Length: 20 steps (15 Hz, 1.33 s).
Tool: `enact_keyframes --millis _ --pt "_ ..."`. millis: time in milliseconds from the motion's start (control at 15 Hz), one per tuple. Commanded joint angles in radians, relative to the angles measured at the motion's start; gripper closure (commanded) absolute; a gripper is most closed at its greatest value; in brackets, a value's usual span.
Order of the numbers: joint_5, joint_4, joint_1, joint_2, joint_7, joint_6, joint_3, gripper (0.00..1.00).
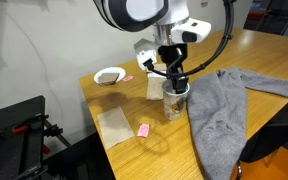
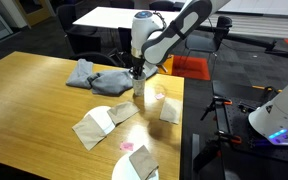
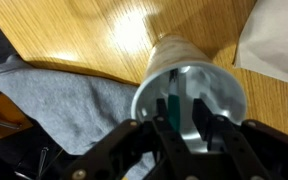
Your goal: Pick the marker from the cup and put it on the table
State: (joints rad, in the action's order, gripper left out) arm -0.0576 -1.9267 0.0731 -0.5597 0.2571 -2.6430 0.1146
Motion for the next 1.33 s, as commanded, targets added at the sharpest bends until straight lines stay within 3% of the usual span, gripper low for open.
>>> enact_keyframes --millis 0,1000,1067,1133,1267 --pt "0.010 0.039 -0.012 -0.029 -0.026 0.011 0.014 0.66" --pt "-0.017 0.065 -0.058 -0.065 0.005 -0.033 0.056 0.69" --pt "-0.020 0.063 -0.064 -0.065 0.007 -0.035 0.061 0.72" --pt "-0.023 0.061 -0.069 -0.066 0.008 -0.040 0.066 0.93" --pt "-0.031 0.056 -0.079 -0.063 0.010 -0.044 0.074 0.97"
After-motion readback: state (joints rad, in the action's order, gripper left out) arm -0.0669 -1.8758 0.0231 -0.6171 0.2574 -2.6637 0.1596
